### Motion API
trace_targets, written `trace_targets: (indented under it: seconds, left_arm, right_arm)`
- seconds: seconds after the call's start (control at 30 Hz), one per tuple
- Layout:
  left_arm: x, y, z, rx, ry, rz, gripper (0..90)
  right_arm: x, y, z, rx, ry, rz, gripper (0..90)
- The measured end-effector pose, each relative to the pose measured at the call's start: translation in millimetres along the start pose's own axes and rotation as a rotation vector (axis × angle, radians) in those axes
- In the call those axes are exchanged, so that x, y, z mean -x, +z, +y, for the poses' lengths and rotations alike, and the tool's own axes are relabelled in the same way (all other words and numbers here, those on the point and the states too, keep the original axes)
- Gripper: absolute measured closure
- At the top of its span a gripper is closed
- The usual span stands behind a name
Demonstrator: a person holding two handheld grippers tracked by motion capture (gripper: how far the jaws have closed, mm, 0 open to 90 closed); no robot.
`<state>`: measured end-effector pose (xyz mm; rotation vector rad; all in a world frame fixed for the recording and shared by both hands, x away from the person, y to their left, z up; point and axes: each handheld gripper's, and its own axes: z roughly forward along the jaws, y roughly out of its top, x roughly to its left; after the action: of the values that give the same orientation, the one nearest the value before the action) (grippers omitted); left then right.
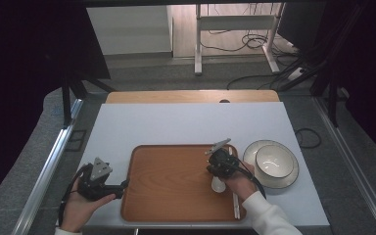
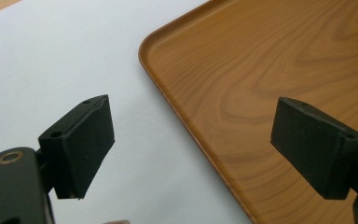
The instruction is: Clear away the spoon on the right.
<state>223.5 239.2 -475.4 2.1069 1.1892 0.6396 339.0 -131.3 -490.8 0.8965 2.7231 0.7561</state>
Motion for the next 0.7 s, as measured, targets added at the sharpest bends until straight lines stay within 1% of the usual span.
trace_targets:
  seconds: [0.17,0.27,0.33,0.37,0.43,0.5,0.57,0.7]
  left_arm:
    - [-1.2,-1.0,-0.2,0.001,0.0,0.001,13.0]
    - [-1.2,-0.5,-0.5,-0.001,0.001,0.0,13.0]
    - [-1.3,-0.5,-0.3,0.001,0.0,0.0,12.9]
    - [-1.1,-0.3,-0.1,0.005,-0.005,-0.001,12.9]
    - [-1.3,-0.4,0.2,0.006,-0.004,-0.001,12.9]
    - [-1.2,-0.3,0.3,0.006,-0.004,-0.001,13.0]
    - [-0.8,-0.6,0.2,0.007,-0.004,-0.001,13.0]
    - [-0.8,-1.3,0.3,0.012,-0.009,0.0,13.0]
  right_arm:
    - [0.9,-27.0,1.8,0.086,-0.002,0.024,89.8]
    - [5.5,-45.4,-2.4,0.139,0.003,0.047,89.7]
    - [9.8,-54.9,-6.4,0.158,0.015,0.051,89.5]
    - [12.8,-60.1,-8.8,0.168,0.024,0.053,87.8]
    - [19.0,-68.8,-13.5,0.189,0.039,0.063,81.1]
    - [22.8,-75.4,-17.6,0.199,0.043,0.064,75.0]
    - [26.6,-81.2,-21.0,0.216,0.046,0.076,70.8]
    - [30.7,-88.0,-24.6,0.244,0.059,0.085,61.3]
